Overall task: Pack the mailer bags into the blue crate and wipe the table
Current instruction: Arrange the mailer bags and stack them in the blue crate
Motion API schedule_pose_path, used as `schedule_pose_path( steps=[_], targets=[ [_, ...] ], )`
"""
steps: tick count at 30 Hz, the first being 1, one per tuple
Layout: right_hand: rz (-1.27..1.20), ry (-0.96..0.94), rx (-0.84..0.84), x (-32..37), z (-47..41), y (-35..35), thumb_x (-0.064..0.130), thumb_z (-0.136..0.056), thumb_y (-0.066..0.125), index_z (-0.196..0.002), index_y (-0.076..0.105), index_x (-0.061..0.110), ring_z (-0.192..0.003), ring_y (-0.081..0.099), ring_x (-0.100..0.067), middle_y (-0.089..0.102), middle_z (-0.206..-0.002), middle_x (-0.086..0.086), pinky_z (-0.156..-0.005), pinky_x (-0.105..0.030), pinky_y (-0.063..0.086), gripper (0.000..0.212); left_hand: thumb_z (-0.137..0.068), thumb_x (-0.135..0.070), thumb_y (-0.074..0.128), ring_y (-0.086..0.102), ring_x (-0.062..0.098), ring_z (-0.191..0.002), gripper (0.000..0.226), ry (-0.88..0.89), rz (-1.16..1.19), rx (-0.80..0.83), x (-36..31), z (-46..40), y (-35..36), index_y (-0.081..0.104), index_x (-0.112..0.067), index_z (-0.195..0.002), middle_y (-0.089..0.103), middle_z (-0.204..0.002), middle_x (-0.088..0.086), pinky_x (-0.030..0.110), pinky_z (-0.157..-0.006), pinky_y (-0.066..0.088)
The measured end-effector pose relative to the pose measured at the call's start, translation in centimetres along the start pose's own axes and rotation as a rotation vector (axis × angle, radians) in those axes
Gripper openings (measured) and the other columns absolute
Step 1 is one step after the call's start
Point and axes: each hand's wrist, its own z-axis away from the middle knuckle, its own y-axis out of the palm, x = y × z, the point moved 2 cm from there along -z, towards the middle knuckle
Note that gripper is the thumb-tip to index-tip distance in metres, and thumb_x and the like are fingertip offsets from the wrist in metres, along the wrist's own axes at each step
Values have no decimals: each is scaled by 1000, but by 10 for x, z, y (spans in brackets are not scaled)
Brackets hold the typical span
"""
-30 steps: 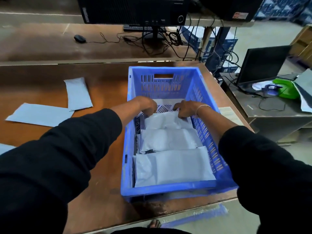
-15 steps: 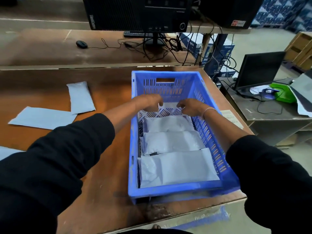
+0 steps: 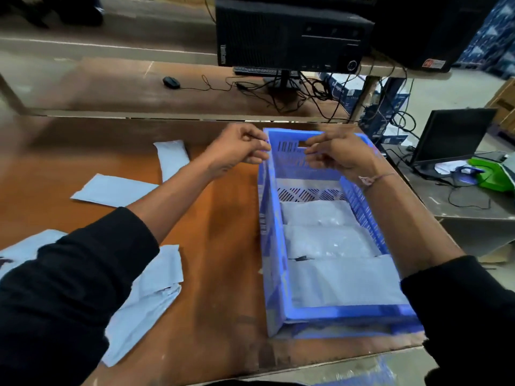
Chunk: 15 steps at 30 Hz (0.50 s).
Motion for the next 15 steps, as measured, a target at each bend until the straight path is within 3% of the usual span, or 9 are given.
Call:
schedule_pose_path(
  steps=[4, 7, 12, 15],
  targets=[
    [71, -29, 110, 16, 2, 64, -7, -95, 54, -104, 64, 0, -63, 67, -17, 66, -86, -15, -63, -28, 61, 15, -99, -2, 63, 73, 22, -80, 21, -90, 21, -119, 20, 18, -65, 62, 4, -119, 75, -105, 20, 28, -68, 62],
    [197, -20, 201, 21, -2, 115, -8, -95, 53, -113, 62, -4, -66, 66, -19, 65, -85, -16, -58, -28, 60, 21, -99, -5, 63, 75, 21, -81, 23, -163, -22, -185, 44, 30, -112, 64, 4, -121, 77, -107, 19, 29, -70, 63],
    [367, 79, 310, 8, -27, 193, -7, -92, 58, -94, 63, 6, -65, 65, -21, 65, -82, -14, -57, -30, 59, 14, -99, -6, 63, 77, 25, -86, 17, -293, -31, -241, 80, 50, -169, 65, -2, -115, 77, -108, 18, 36, -80, 62],
    [432, 149, 327, -10, -46, 234, -2, -95, 57, -93, 62, 5, -65, 63, -19, 61, -79, -13, -60, -31, 58, 9, -100, -8, 63, 76, 23, -83, 22, -328, -27, -272, 94, 60, -194, 63, 0, -120, 77, -108, 17, 34, -80, 63]
  ],
)
